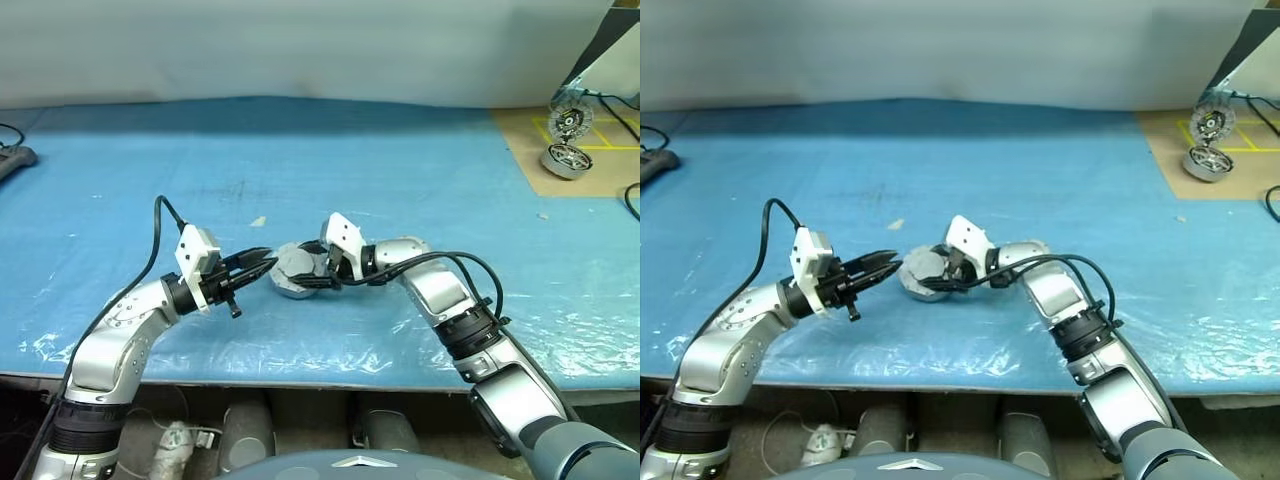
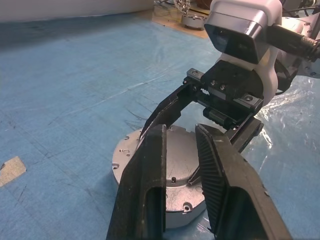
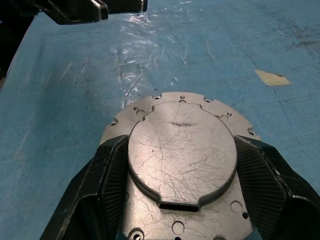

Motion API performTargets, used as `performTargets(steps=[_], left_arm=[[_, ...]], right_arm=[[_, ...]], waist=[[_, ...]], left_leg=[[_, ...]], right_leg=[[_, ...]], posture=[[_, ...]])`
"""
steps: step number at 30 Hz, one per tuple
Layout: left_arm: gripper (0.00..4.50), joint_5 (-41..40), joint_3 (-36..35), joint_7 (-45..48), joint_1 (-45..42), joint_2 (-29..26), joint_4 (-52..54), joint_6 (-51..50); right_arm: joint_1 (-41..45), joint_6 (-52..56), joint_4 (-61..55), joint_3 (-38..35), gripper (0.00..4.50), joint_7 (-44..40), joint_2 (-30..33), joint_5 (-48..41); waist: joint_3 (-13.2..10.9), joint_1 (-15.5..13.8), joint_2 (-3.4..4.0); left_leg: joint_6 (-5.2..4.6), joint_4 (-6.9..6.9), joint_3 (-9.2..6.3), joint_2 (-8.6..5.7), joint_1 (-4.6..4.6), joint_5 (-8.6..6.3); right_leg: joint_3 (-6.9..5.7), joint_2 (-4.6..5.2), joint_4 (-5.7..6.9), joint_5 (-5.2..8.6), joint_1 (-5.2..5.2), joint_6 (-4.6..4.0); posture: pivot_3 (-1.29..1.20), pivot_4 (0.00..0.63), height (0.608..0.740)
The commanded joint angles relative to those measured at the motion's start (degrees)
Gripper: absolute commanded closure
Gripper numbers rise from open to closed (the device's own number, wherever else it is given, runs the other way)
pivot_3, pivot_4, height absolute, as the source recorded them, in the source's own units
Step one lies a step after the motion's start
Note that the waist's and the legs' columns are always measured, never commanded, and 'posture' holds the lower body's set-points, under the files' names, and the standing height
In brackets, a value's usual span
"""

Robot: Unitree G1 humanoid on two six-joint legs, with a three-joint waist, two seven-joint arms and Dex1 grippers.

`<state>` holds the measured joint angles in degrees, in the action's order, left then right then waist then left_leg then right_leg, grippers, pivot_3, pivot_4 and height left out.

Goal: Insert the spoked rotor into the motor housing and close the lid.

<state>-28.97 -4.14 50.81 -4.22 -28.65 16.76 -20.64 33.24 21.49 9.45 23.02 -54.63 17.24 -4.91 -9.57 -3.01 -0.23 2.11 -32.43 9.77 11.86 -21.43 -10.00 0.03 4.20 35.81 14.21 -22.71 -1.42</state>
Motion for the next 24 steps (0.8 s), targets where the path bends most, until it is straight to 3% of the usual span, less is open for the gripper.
performTargets(steps=[1, 5, 24], left_arm=[[3.53, -0.24, 0.33, 0.3, 0.12, -0.42, 1.66, 1.0], [3.53, 0.83, 0.69, 1.55, 0.47, -0.02, -1.44, 3.75], [3.53, 11.05, 8.87, 3.32, -8.46, 3.47, -18.94, 13.91]], right_arm=[[-2.28, -0.39, 4.78, 3.06, 1.56, 2.09, 0.97, 4.69], [-3.63, -1.43, 5.0, 3.43, 1.56, 1.73, 2.13, 5.21], [-4.2, 0.35, 2.85, 2.97, 1.56, 2.24, 3.95, 5.14]], waist=[[0.02, 0.13, 0.02], [0.14, 0.15, 0.07], [0.69, -0.82, 0.03]], left_leg=[[0.0, 0.01, 0.0, -0.01, 0.12, 0.0], [-0.03, 0.08, 0.0, -0.01, 0.5, -0.03], [-0.05, 0.27, 0.0, -0.01, 0.45, -0.04]], right_leg=[[0.02, 0.0, -0.01, 0.0, 0.11, 0.0], [0.05, 0.02, -0.06, 0.02, 0.44, 0.03], [0.09, 0.1, -0.25, 0.04, 0.39, 0.05]], posture=[[0.0, 0.15, 0.74], [0.0, 0.15, 0.74], [0.0, 0.15, 0.74]])
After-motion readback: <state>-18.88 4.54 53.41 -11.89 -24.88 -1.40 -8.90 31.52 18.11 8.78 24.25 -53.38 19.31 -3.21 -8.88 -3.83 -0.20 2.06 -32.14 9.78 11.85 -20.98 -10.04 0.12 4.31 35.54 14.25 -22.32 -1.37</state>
